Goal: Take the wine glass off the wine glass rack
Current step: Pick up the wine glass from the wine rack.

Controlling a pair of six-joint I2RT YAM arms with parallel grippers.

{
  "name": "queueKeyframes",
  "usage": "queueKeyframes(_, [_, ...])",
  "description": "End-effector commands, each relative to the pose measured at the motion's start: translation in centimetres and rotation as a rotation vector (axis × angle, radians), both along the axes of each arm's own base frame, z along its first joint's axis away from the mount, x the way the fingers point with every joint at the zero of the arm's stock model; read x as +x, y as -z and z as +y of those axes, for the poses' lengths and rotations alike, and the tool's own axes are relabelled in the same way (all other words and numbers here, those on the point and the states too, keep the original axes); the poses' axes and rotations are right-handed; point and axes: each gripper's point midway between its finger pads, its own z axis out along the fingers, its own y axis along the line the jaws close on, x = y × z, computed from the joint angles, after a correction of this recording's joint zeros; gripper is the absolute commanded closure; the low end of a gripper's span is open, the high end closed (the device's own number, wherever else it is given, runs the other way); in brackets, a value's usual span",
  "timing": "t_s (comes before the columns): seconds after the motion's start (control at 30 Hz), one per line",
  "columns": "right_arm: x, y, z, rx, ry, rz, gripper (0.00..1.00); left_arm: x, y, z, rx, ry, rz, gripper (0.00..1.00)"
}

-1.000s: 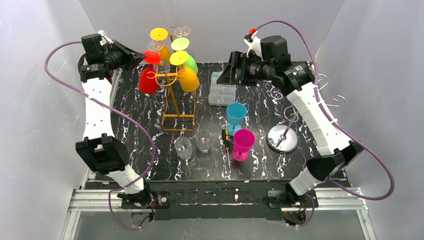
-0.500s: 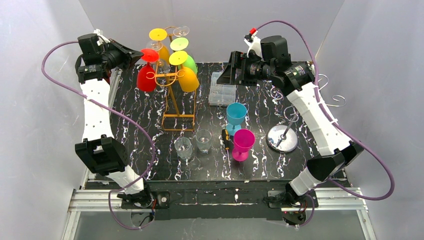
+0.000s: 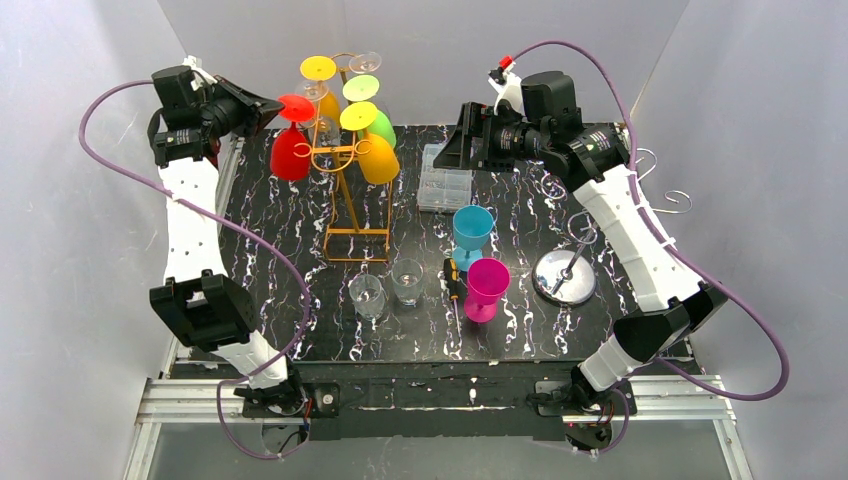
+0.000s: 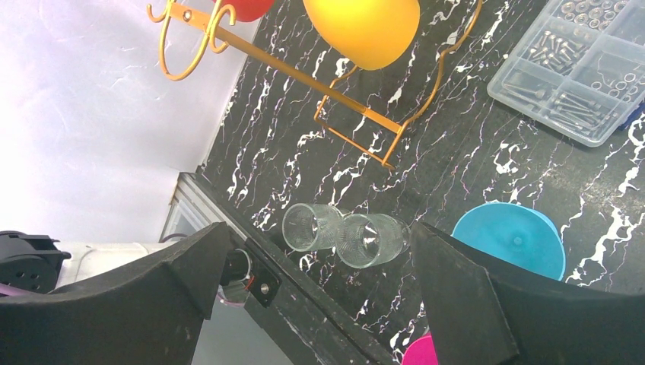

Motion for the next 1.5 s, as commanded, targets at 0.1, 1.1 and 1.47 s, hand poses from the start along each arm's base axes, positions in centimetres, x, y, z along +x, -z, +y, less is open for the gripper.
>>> queueKeyframes(0.1, [-0.8,-3.3,-0.7,0.056,0.005,-0.087,0.02,-3.3,-5.3,0.5,0.12,-0.039,-0.118,1.0])
queueKeyframes(1.1, [-4.4,-11.5,-1.1,0.357,-0.025,-0.281,0.02,-17.2,-21.0,-9.4,-0.06,0.083,-0.423,1.0])
queueKeyframes(1.47, [-3.8,-13.3,-1.4,0.409,-0.024,-0.344,0.02,-20.5,-23.3,-19.7,-0.214,0.391,-0.425,1.0])
